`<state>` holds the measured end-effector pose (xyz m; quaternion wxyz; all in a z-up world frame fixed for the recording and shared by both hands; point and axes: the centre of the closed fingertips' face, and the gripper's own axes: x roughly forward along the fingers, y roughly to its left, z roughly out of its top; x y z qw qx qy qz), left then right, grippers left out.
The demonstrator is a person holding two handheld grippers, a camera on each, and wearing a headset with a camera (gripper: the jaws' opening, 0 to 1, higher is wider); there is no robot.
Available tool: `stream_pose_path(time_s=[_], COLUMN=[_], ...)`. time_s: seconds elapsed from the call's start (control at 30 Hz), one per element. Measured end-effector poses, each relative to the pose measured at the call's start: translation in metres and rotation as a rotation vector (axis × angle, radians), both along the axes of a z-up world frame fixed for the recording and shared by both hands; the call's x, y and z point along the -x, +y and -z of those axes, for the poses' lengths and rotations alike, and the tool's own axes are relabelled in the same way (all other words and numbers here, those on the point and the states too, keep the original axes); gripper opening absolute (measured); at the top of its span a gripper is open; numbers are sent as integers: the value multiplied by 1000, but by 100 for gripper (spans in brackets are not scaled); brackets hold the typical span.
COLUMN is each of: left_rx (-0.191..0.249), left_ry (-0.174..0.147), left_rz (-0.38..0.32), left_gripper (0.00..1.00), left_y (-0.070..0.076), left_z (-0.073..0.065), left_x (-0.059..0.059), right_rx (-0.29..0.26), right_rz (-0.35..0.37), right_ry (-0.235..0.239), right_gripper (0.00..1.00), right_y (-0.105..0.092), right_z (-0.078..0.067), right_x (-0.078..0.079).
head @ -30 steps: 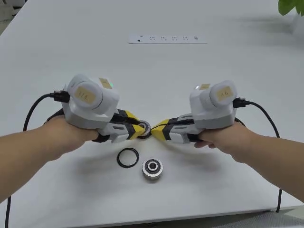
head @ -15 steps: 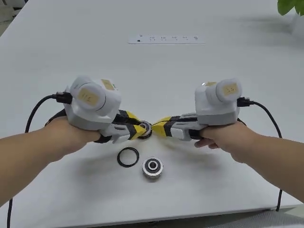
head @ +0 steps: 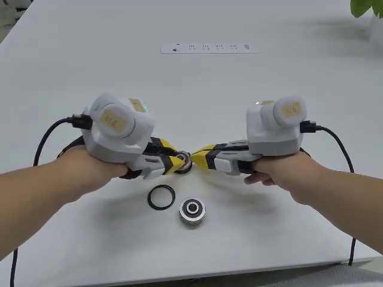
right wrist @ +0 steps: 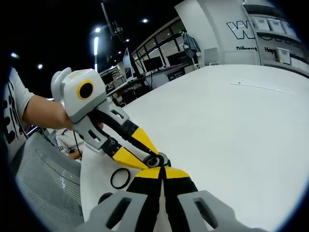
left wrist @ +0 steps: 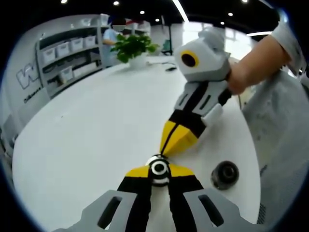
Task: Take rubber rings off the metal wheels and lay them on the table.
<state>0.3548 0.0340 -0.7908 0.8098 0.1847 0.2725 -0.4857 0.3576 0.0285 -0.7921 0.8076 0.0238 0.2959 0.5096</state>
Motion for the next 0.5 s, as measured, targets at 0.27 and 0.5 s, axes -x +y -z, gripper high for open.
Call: stream_pose_path(time_s=[0.27,0.5], left_rx=[-7,-9], left_ry=[-2,1], left_rz=[-2,-4], left_gripper=[13,13], left_y=[-1,-1], left_z=[0,0], left_x=[0,0], right_rx=[18,22], right_rz=[-20,-32], right_ry=[-20,-25], right_gripper=[0,0], right_y=[3,5], right_z=[-3,-4], right_x=[3,4])
